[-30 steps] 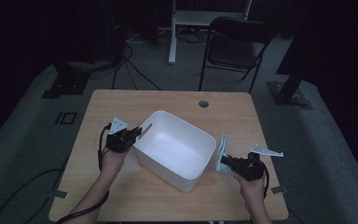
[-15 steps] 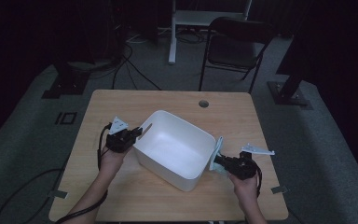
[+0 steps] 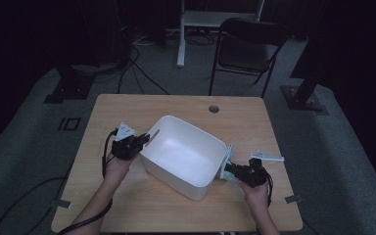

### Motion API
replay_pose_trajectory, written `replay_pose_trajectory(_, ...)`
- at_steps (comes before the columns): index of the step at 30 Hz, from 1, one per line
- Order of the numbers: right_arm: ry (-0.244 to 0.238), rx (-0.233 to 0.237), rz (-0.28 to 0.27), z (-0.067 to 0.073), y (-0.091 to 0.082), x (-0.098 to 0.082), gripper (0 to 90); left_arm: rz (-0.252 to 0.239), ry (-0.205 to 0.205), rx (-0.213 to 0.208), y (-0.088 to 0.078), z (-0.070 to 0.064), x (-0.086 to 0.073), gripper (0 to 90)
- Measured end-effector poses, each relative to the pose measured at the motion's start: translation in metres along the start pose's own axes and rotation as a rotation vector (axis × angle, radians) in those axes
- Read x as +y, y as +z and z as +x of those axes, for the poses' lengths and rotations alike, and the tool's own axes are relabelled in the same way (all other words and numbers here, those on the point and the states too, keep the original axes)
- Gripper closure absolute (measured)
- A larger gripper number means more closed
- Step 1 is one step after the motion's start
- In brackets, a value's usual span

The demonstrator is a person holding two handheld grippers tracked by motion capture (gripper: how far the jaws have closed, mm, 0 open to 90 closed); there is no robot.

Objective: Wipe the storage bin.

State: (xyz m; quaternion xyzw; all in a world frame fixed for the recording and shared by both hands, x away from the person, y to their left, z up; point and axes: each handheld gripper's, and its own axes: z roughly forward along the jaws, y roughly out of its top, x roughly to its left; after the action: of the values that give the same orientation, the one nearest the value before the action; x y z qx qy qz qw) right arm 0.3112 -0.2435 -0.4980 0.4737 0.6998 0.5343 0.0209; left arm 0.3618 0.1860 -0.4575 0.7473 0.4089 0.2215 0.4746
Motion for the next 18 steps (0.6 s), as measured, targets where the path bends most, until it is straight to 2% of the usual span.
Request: replay_pose_trajectory(18, 0.069, -0.021, 0.080, -0.019, 0.019, -0.012, 82.6, 0.004, -0.007, 0.010, 0.000, -0.001, 0.000, 86.3)
